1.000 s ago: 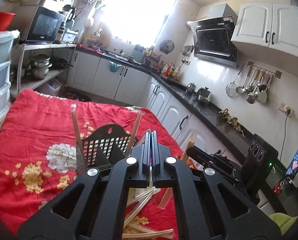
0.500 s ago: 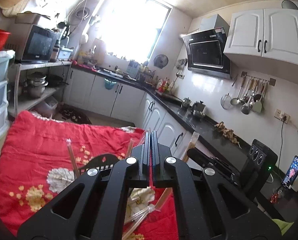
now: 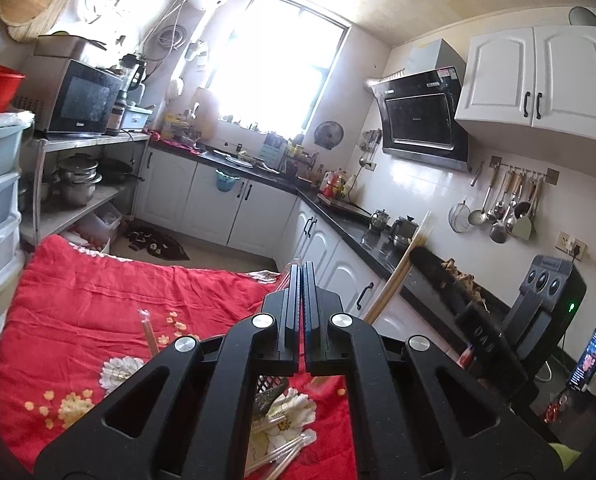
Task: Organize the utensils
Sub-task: 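Raise both held chopsticks and carry them above the green basket, then open both grippers to release the chopsticks into the basket, then pull both open grippers back from the basket toward the chopstick pile, then close the left gripper on a wooden chopstick while the right gripper grasps another chopstick, then lift both held chopsticks and carry them above the green basket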
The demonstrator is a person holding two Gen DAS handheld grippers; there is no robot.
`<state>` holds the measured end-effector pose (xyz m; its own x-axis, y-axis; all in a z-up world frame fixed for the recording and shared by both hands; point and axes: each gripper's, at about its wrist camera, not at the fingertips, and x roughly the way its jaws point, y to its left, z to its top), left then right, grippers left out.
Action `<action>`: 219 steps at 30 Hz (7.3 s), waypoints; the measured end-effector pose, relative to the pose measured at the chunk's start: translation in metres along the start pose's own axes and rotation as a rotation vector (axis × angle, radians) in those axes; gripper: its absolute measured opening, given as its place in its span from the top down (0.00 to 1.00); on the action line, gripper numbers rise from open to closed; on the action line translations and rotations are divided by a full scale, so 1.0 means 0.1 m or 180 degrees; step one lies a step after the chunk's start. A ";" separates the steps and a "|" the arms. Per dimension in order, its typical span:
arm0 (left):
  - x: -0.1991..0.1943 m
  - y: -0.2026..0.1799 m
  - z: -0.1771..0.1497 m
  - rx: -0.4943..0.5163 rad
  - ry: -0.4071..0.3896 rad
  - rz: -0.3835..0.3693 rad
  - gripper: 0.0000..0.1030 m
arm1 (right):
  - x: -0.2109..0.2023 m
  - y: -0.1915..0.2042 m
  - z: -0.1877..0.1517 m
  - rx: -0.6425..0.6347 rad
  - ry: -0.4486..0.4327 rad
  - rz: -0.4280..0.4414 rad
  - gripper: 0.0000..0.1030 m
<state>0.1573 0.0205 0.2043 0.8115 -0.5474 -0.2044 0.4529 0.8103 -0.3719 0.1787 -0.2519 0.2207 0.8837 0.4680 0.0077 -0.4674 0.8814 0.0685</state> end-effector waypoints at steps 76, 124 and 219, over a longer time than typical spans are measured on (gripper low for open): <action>0.48 0.57 -0.78 -0.0433 0.0525 0.0317 0.84 | 0.45 -0.34 -1.16 0.0369 0.0582 -0.0451 0.64; -0.04 0.83 -1.48 -0.0699 0.0682 0.0706 0.11 | -0.04 0.02 -1.54 0.0130 0.1251 -0.0272 0.52; 0.14 1.21 -2.11 -0.1273 0.1187 0.0235 0.97 | 0.25 -0.45 -2.05 0.0440 0.1806 -0.0437 0.99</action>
<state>0.1450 0.0667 -0.0345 0.6171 -0.5880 -0.5230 0.1651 0.7465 -0.6446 0.2167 -0.2667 0.0135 0.7664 0.3450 -0.5418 -0.3085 0.9376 0.1607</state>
